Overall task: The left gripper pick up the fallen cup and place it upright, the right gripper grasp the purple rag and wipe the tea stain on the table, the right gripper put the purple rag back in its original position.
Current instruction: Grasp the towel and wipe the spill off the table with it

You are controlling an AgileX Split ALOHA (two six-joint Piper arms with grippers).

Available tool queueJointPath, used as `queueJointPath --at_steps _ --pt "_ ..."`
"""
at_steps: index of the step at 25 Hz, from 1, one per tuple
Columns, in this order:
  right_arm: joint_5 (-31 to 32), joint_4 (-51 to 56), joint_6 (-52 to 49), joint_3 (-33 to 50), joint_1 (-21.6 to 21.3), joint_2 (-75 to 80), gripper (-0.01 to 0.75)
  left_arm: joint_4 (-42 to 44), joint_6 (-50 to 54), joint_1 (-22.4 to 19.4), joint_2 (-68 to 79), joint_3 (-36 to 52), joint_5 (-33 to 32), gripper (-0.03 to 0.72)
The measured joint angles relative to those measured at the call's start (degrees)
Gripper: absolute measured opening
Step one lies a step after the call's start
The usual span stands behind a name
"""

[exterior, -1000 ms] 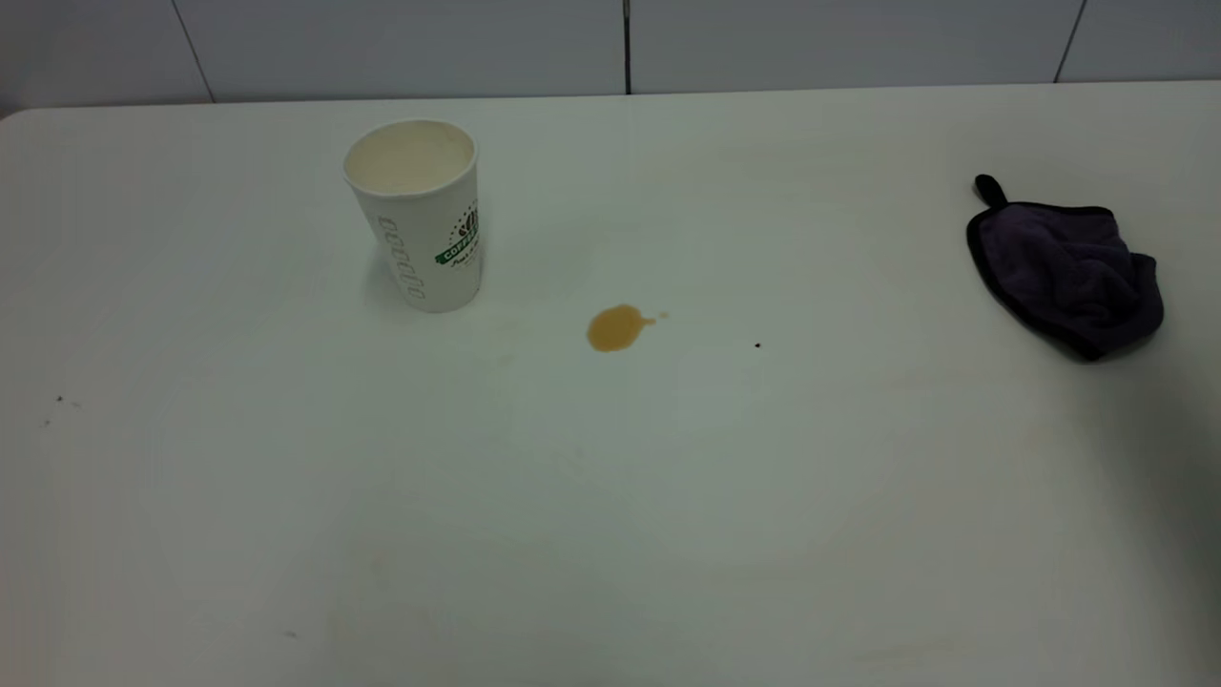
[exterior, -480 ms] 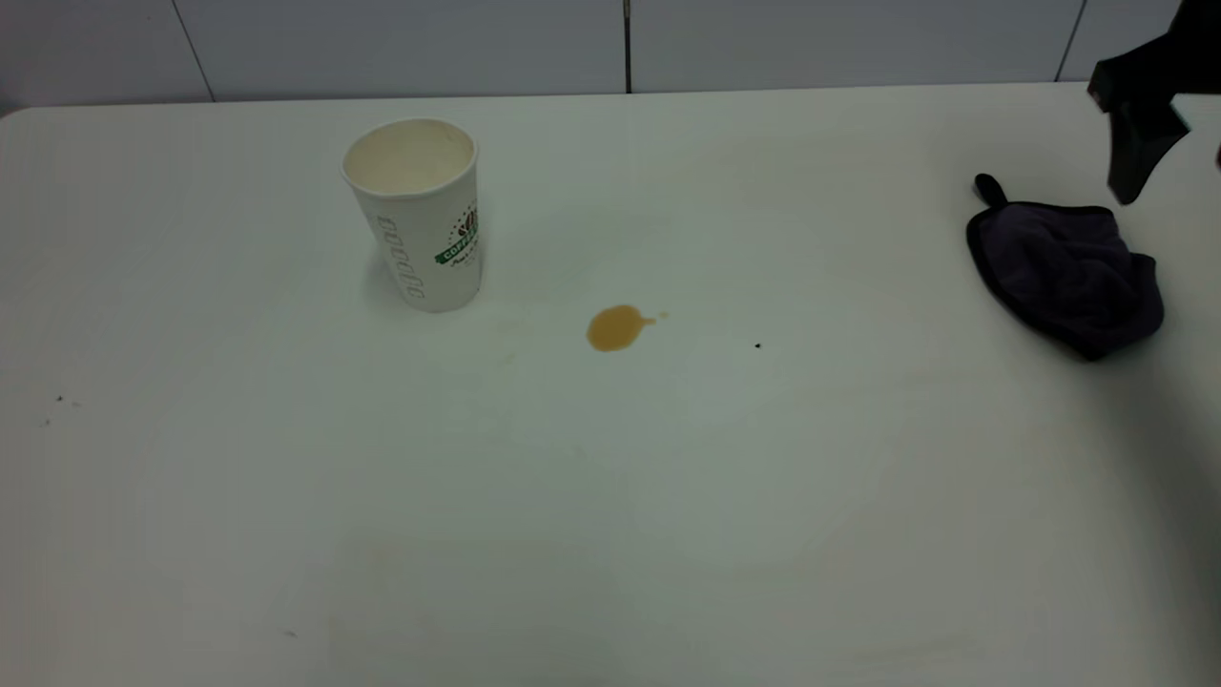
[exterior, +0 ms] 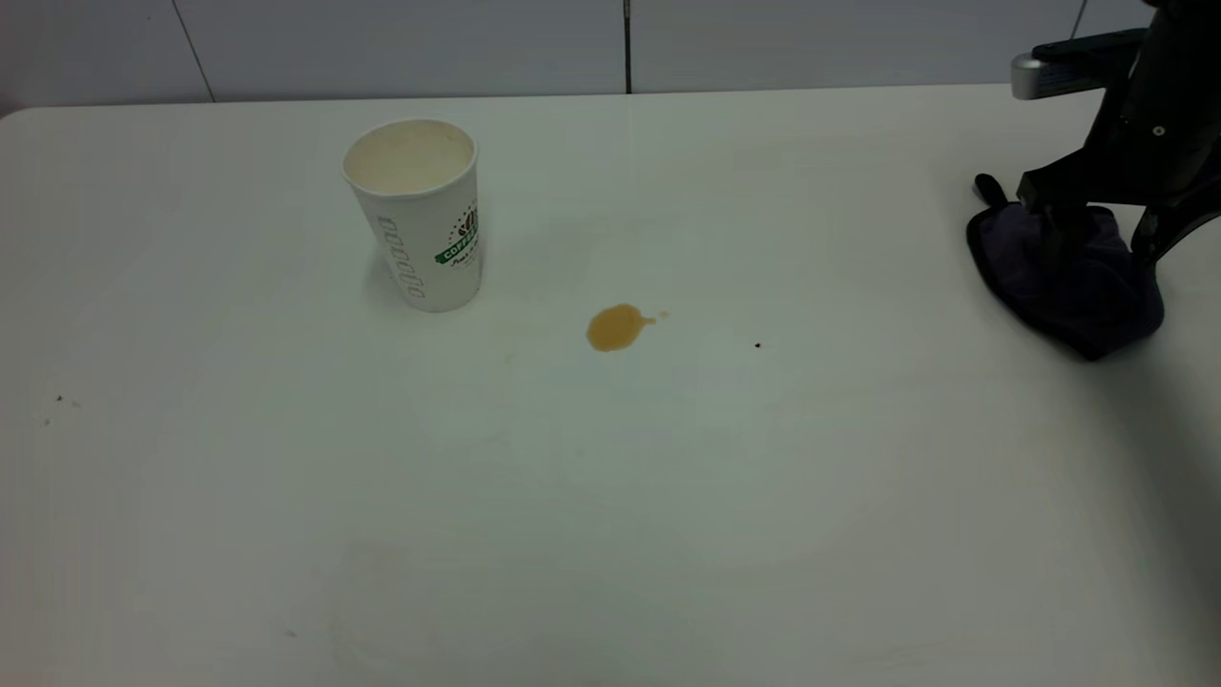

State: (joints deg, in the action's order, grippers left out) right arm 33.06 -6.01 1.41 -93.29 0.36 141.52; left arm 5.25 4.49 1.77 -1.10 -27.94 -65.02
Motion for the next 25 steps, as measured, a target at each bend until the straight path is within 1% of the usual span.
queueJointPath --at_steps 5,8,11,14,15,16,17,20,23,25 --pt "-0.5 0.2 0.0 -3.0 -0.4 3.3 0.695 0.0 0.0 0.0 0.0 0.0 0.0 0.524" --pt "-0.9 0.2 0.1 -3.1 -0.5 4.2 0.622 0.0 0.0 0.0 0.0 0.0 0.0 0.524" --pt "-1.2 0.6 0.2 -3.2 -0.5 4.8 0.467 0.0 0.0 0.0 0.0 0.0 0.0 0.524" --pt "-1.1 2.1 1.4 -3.5 -0.5 5.1 0.22 0.0 0.0 0.0 0.0 0.0 0.0 0.524" --pt "-1.1 2.9 2.5 -3.5 -0.5 5.1 0.149 0.0 0.0 0.0 0.0 0.0 0.0 0.524" --pt "-1.0 3.9 3.7 -3.5 -0.5 5.1 0.095 0.0 0.0 0.0 0.0 0.0 0.0 0.524" --pt "-0.9 4.7 4.9 -3.6 -0.1 5.1 0.074 0.0 0.0 0.0 0.0 0.0 0.0 0.524" --pt "-0.5 8.0 7.6 -4.1 2.3 5.1 0.071 0.0 0.0 0.0 0.0 0.0 0.0 0.524" --pt "1.0 11.2 8.7 -5.2 7.1 5.4 0.071 0.0 0.0 0.0 0.0 0.0 0.0 0.524" --pt "2.6 11.8 9.0 -6.2 11.2 5.6 0.071 0.0 0.0 0.0 0.0 0.0 0.0 0.524"
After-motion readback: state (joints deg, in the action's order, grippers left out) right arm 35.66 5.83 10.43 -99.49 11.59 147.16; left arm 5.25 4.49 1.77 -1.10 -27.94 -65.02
